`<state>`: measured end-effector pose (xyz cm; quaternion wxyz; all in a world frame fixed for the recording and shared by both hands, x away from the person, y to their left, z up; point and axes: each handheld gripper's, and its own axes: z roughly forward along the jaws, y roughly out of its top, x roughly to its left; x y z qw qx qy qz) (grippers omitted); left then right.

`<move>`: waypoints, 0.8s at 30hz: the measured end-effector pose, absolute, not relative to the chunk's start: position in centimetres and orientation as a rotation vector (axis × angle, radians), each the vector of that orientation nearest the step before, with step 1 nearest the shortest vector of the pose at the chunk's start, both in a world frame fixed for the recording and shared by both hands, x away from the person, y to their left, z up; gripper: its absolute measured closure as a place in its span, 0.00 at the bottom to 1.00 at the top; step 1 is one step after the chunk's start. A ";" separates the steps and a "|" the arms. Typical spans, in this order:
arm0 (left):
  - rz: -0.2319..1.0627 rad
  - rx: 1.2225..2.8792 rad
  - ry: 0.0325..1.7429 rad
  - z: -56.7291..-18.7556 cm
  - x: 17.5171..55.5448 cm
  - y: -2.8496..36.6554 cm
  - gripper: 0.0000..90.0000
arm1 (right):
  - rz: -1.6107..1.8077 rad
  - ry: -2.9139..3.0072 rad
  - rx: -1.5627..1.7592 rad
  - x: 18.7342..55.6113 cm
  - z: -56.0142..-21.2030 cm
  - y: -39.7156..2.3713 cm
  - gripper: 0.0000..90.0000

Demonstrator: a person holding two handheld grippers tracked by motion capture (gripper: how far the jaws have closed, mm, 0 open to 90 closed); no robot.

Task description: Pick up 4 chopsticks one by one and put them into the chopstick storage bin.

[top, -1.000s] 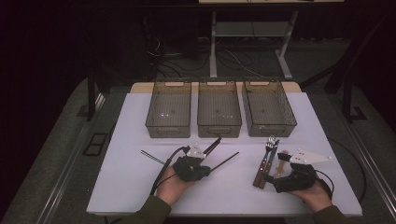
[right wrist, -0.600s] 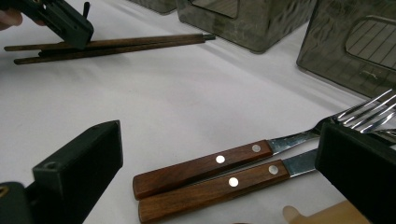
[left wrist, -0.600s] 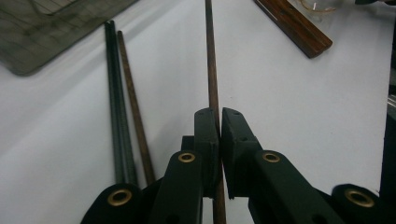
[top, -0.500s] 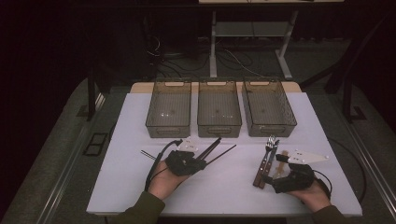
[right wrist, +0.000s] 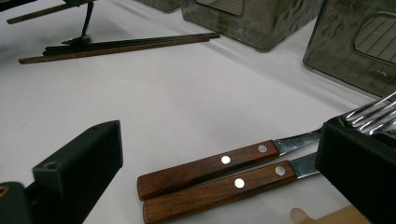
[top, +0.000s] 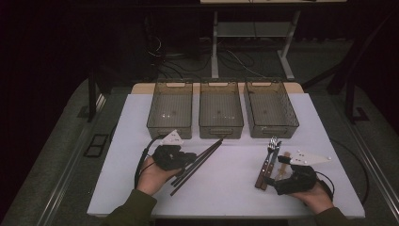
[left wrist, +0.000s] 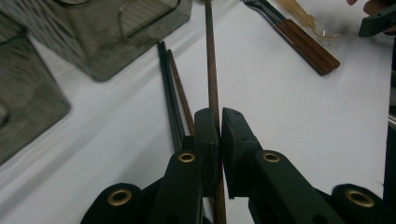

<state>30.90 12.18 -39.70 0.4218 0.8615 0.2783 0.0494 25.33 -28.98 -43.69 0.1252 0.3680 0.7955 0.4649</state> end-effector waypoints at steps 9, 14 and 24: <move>0.157 2.099 0.737 -38.9 31.3 14.2 0.95 | 1.355 2.316 1.071 25.3 -43.7 -29.0 0.01; 0.175 2.067 0.763 -38.6 31.8 15.3 0.95 | 1.353 2.317 1.072 25.3 -43.7 -29.0 0.01; 0.213 2.010 0.804 -37.8 33.3 17.1 0.95 | 1.347 2.315 1.072 25.4 -43.7 -29.0 0.01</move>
